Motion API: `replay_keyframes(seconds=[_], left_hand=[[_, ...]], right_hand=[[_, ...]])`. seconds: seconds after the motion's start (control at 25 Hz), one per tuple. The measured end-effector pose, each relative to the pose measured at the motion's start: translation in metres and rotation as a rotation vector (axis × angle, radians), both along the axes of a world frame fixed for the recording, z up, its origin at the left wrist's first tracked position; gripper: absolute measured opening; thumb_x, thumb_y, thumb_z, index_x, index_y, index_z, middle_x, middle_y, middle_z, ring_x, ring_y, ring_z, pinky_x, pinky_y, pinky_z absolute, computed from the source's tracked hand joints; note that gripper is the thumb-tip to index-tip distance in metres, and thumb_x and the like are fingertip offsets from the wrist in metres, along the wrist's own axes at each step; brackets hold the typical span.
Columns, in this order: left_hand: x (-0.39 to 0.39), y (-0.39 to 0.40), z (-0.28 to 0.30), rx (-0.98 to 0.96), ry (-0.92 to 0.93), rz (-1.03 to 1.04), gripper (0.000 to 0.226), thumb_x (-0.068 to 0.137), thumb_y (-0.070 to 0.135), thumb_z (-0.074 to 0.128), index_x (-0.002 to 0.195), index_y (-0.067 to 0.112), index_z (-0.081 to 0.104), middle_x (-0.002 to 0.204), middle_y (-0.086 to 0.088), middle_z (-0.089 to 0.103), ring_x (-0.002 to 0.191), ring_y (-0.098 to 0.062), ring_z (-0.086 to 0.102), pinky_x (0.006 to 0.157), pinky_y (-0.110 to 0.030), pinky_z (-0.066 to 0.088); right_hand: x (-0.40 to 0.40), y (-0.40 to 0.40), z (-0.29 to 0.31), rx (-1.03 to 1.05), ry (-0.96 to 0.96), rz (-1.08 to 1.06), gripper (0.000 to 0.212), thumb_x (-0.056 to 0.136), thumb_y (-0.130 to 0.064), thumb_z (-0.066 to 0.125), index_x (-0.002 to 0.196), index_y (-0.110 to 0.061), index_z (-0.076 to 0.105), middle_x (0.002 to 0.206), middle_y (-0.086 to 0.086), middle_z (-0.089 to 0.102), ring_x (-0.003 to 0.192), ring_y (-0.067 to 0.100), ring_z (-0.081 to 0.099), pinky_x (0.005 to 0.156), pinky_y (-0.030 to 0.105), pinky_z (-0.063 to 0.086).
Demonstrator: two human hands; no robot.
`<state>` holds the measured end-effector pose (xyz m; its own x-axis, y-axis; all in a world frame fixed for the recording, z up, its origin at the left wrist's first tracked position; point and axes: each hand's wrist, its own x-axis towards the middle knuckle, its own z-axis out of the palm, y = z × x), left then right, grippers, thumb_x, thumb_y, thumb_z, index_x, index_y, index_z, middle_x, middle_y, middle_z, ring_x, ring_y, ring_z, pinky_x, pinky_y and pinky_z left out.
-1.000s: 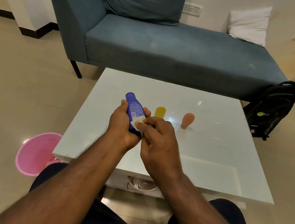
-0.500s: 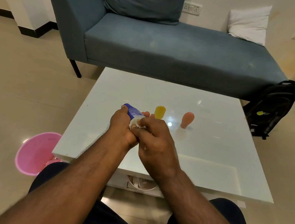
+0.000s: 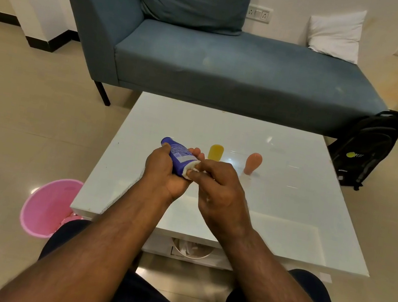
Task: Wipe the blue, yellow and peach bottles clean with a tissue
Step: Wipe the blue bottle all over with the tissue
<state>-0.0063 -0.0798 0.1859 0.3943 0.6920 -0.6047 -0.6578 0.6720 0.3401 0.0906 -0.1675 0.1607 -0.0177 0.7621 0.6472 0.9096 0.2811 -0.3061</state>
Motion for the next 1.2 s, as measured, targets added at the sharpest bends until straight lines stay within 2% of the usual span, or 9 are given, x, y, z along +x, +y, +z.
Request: replay_keyframes(seconds=[0.16, 0.28, 0.44, 0.56, 0.72, 0.84, 1.0, 1.12, 1.2], left_hand=[[-0.009, 0.003, -0.005, 0.102, 0.041, -0.061, 0.03, 0.1, 0.031, 0.056, 0.12, 0.009, 0.057, 0.095, -0.015, 0.07, 0.076, -0.025, 0.069, 0.062, -0.038, 0.06], [-0.011, 0.002, -0.01, 0.176, 0.114, -0.148, 0.038, 0.094, 0.032, 0.066, 0.126, 0.013, 0.059, 0.099, -0.012, 0.076, 0.075, -0.024, 0.072, 0.066, -0.04, 0.062], [-0.012, -0.008, -0.011, 0.249, 0.12, -0.335, 0.038, 0.09, 0.037, 0.067, 0.121, 0.015, 0.064, 0.097, -0.01, 0.074, 0.079, -0.025, 0.071, 0.086, -0.048, 0.056], [-0.01, -0.011, -0.013, 0.265, 0.119, -0.326, 0.039, 0.086, 0.038, 0.069, 0.118, 0.016, 0.066, 0.098, -0.011, 0.073, 0.086, -0.027, 0.067, 0.095, -0.051, 0.051], [-0.011, -0.004, -0.016, 0.3, 0.156, -0.224, 0.041, 0.087, 0.036, 0.069, 0.122, 0.014, 0.064, 0.092, -0.009, 0.074, 0.072, -0.023, 0.07, 0.077, -0.043, 0.058], [-0.01, -0.003, -0.021, 0.337, 0.234, -0.174, 0.039, 0.09, 0.034, 0.068, 0.125, 0.017, 0.063, 0.089, -0.007, 0.074, 0.066, -0.02, 0.071, 0.062, -0.036, 0.06], [-0.011, -0.011, -0.026, 0.426, 0.228, -0.267, 0.038, 0.094, 0.035, 0.065, 0.129, 0.022, 0.06, 0.103, -0.008, 0.075, 0.078, -0.022, 0.072, 0.071, -0.041, 0.058], [-0.01, -0.018, -0.023, 0.496, 0.248, -0.35, 0.036, 0.092, 0.035, 0.065, 0.126, 0.022, 0.062, 0.101, -0.007, 0.076, 0.079, -0.023, 0.072, 0.071, -0.039, 0.06], [-0.01, -0.018, -0.022, 0.522, 0.257, -0.361, 0.041, 0.087, 0.036, 0.066, 0.125, 0.021, 0.062, 0.101, -0.007, 0.076, 0.079, -0.022, 0.072, 0.068, -0.037, 0.061]], right_hand=[[0.0, 0.0, 0.007, -0.165, 0.517, -0.062, 0.018, 0.084, -0.003, 0.067, 0.097, -0.014, 0.072, 0.102, -0.003, 0.066, 0.092, 0.005, 0.06, 0.082, 0.008, 0.047], [-0.004, 0.002, 0.014, -0.237, 0.691, -0.074, 0.019, 0.088, -0.004, 0.063, 0.096, -0.02, 0.07, 0.095, -0.013, 0.064, 0.089, 0.003, 0.061, 0.079, 0.011, 0.051], [0.004, 0.017, 0.025, -0.252, 0.61, -0.134, 0.016, 0.091, -0.012, 0.061, 0.103, -0.017, 0.07, 0.096, -0.012, 0.062, 0.086, 0.007, 0.06, 0.077, 0.011, 0.047], [0.009, 0.031, 0.035, -0.251, 0.596, -0.165, 0.019, 0.092, -0.021, 0.059, 0.107, -0.015, 0.069, 0.102, -0.003, 0.066, 0.084, 0.009, 0.06, 0.07, 0.004, 0.043], [-0.007, 0.013, 0.027, -0.25, 0.585, -0.128, 0.018, 0.09, -0.017, 0.06, 0.106, -0.015, 0.069, 0.101, -0.006, 0.061, 0.089, 0.006, 0.059, 0.079, 0.01, 0.047], [-0.017, -0.006, 0.014, -0.245, 0.539, -0.122, 0.018, 0.09, -0.013, 0.061, 0.106, -0.017, 0.07, 0.103, -0.008, 0.06, 0.089, 0.001, 0.056, 0.083, 0.005, 0.045], [0.0, 0.012, 0.023, -0.217, 0.466, -0.177, 0.019, 0.089, -0.018, 0.062, 0.106, -0.011, 0.069, 0.102, 0.001, 0.063, 0.085, 0.006, 0.055, 0.076, -0.004, 0.037], [0.018, 0.032, 0.038, -0.177, 0.454, -0.227, 0.022, 0.089, -0.022, 0.063, 0.105, -0.007, 0.068, 0.1, 0.005, 0.066, 0.082, 0.008, 0.055, 0.077, 0.003, 0.044], [0.019, 0.035, 0.04, -0.167, 0.433, -0.22, 0.024, 0.089, -0.023, 0.063, 0.106, -0.007, 0.068, 0.103, 0.008, 0.067, 0.082, 0.009, 0.056, 0.074, 0.002, 0.041]])
